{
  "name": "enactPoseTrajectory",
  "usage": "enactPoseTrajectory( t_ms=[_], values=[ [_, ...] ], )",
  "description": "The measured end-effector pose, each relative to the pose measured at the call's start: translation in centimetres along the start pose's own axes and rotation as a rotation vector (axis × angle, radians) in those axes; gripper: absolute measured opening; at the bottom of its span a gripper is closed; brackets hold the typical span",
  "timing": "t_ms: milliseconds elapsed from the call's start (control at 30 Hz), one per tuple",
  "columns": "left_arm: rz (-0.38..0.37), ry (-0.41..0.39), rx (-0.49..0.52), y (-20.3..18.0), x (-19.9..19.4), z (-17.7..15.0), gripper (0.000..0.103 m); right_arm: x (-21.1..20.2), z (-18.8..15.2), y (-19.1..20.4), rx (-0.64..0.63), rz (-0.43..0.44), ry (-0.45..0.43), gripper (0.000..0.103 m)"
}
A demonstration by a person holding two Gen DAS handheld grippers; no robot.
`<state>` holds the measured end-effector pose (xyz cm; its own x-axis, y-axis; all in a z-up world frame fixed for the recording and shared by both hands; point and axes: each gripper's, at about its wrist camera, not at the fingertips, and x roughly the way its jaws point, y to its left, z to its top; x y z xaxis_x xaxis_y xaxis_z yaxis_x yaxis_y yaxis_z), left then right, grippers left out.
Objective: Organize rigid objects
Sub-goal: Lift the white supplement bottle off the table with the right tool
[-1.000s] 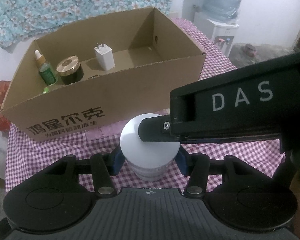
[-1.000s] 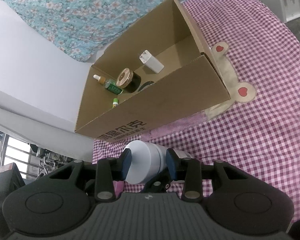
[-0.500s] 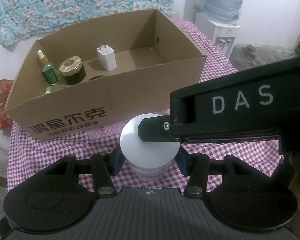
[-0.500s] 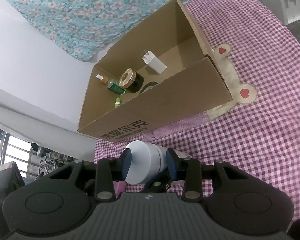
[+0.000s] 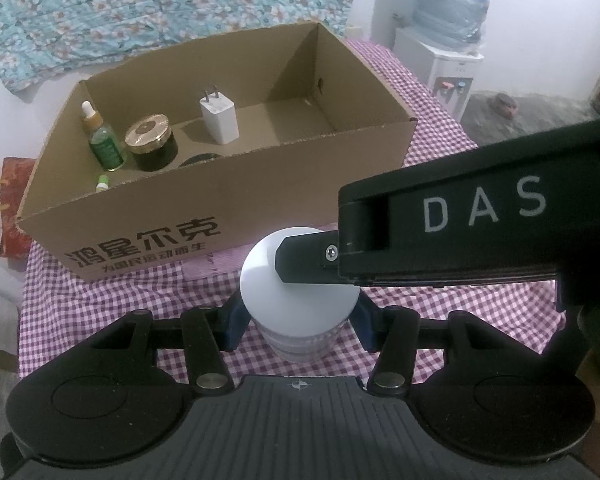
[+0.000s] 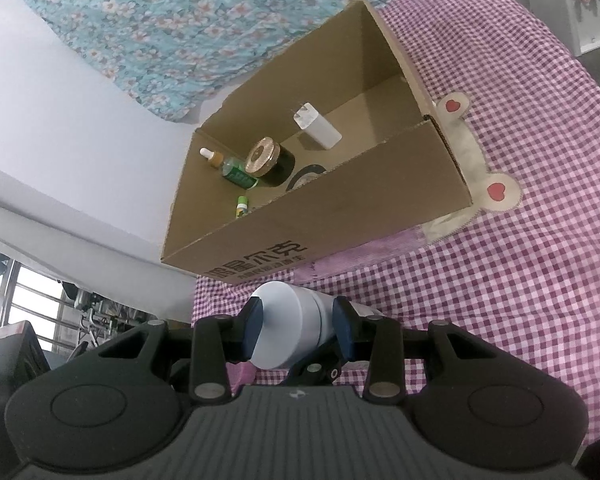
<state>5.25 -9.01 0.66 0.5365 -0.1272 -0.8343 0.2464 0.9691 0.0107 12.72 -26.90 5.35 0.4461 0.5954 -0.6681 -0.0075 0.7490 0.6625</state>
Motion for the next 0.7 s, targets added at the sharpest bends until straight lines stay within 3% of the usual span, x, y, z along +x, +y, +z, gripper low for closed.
enactPoseTrajectory(
  t_ms=[500, 700],
  values=[
    [0.014, -0.024, 0.007, 0.0, -1.6, 0.3, 0.052, -0.9, 0.0, 1.1, -0.016, 0.013, -0.015, 0.042],
    [0.006, -0.106, 0.015, 0.6, -5.2, 1.7, 0.052, -3.6, 0.2, 3.5, -0.072, 0.045, -0.076, 0.042]
  ],
)
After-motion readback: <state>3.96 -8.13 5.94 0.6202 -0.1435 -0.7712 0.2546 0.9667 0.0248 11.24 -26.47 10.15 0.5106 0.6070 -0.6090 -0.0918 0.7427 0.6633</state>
